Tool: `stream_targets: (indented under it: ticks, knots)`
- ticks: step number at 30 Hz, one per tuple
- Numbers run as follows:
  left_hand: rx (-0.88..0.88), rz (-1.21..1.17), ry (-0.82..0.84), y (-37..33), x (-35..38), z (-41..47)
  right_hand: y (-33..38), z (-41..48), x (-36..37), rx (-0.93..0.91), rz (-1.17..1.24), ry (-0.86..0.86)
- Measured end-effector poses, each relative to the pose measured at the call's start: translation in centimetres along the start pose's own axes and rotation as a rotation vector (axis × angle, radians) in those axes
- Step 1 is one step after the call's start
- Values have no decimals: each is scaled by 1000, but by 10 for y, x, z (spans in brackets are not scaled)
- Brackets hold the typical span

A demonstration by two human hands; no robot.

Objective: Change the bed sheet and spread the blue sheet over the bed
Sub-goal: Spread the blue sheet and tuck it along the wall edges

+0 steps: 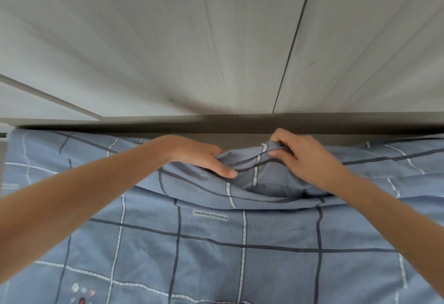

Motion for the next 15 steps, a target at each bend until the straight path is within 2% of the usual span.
stream_targets:
  ticks: [6,12,14,15]
  knots:
    - [5,29,1,7,-2,4,6,2,-5,-43,51,-246]
    - [74,100,-137,11,4,1,7,-14,-11,-400,-509,-782]
    - [101,103,-160,10,9,-1,13,-17,-16,-396,-530,-858]
    - [112,95,-161,9,10,-1,18,-16,-18,-399,-493,-828]
Point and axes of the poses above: each hand's wrist, its own z-axis towards the middle knuckle, its own x-axis out of the palm, y = z × x, the point moved 1 cm from there along z, towards the middle knuckle, and after that the axes turned 8 degrees about x, right-handed, at the moved point
